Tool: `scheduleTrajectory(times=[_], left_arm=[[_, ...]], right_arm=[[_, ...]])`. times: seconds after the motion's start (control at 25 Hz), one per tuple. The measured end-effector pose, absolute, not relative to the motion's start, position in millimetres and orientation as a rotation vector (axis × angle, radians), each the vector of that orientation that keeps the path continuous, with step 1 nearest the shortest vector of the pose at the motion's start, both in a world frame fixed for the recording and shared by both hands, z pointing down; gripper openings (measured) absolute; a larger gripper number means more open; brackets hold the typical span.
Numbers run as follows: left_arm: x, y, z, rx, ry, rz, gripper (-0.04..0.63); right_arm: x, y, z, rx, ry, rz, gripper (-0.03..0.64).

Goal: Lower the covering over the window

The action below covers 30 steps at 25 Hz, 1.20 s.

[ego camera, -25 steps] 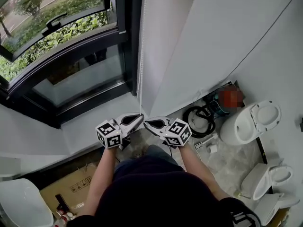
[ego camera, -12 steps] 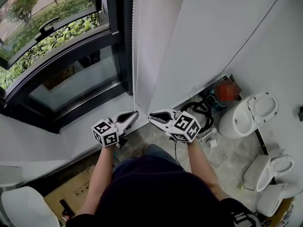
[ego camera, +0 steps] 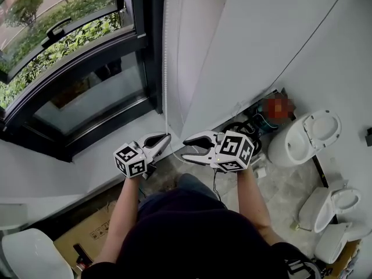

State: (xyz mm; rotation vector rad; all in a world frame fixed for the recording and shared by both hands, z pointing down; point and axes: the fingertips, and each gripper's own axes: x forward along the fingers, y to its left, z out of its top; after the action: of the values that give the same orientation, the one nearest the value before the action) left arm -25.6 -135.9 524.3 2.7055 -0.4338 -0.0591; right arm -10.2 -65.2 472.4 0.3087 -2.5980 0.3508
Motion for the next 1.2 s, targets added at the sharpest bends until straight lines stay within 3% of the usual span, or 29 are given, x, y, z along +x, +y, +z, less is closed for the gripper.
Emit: scheduleTrajectory(times=[0.6,0.96,1.2], left_arm=[[-25.4,-115.0,527.7,2.724,-0.398,-0.033,0.012],[-24.2,-107.2,526.9,2.723,-0.373,-0.017,0.012],[-29.5,-104.5,525.5,2.708,-0.404,-0.006,0.012]], right_arm=[[-43.7,-133.3,408.0,0.662,-2.811,0.216,0.127],[-47.5,-143.1,354.6,0.747,-2.974,0.164,0.021],[-52.9,-141.0,353.3,0.755,-3.007,0.214,0.014]])
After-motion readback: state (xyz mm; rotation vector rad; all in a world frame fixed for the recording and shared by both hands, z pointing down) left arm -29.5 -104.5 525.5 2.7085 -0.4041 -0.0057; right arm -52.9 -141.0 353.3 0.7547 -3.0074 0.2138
